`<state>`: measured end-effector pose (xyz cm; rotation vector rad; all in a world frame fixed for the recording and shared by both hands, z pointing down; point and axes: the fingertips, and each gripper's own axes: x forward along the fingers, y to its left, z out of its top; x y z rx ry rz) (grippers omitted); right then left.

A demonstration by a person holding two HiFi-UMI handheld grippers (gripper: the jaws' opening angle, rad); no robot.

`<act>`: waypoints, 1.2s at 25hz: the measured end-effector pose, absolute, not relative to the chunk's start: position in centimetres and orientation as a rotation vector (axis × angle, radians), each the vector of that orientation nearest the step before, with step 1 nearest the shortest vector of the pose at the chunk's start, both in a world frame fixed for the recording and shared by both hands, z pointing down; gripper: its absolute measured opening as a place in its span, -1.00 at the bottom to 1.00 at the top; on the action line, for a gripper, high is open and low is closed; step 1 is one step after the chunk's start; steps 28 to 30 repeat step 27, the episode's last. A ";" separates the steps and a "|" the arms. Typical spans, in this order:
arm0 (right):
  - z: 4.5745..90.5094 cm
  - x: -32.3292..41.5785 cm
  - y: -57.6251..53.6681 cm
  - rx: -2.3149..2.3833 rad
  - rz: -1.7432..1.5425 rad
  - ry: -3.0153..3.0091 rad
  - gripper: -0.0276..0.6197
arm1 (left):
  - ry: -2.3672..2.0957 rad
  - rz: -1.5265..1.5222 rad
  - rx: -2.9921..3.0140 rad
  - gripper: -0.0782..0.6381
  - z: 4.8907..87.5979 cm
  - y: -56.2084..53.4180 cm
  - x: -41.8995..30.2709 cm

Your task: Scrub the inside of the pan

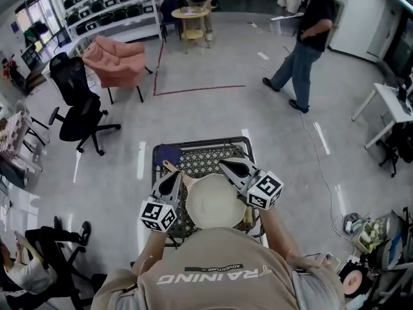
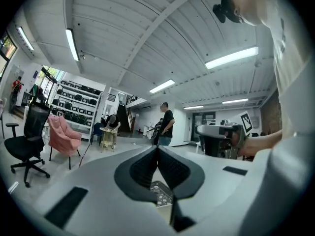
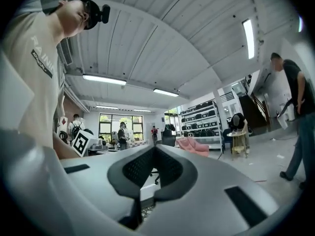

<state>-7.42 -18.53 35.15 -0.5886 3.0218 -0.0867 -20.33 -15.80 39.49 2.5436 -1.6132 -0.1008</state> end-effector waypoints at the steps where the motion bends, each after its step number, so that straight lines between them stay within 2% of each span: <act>1: 35.2 -7.8 -18.5 -0.583 -0.068 3.037 -0.86 | -1.612 -0.107 2.545 -0.73 39.2 -15.8 -20.1; 11: 39.6 -8.3 -18.5 -0.567 -0.097 3.174 -0.86 | -1.632 -0.110 2.548 -0.73 39.5 -15.9 -18.9; 20: 38.7 -9.3 -19.3 -0.574 0.044 3.210 -0.86 | -1.692 -0.108 2.561 -0.73 38.7 -15.2 -20.7; 30: 39.1 -9.0 -19.6 -0.540 0.034 3.209 -0.86 | -1.666 -0.099 2.574 -0.73 39.0 -15.7 -19.9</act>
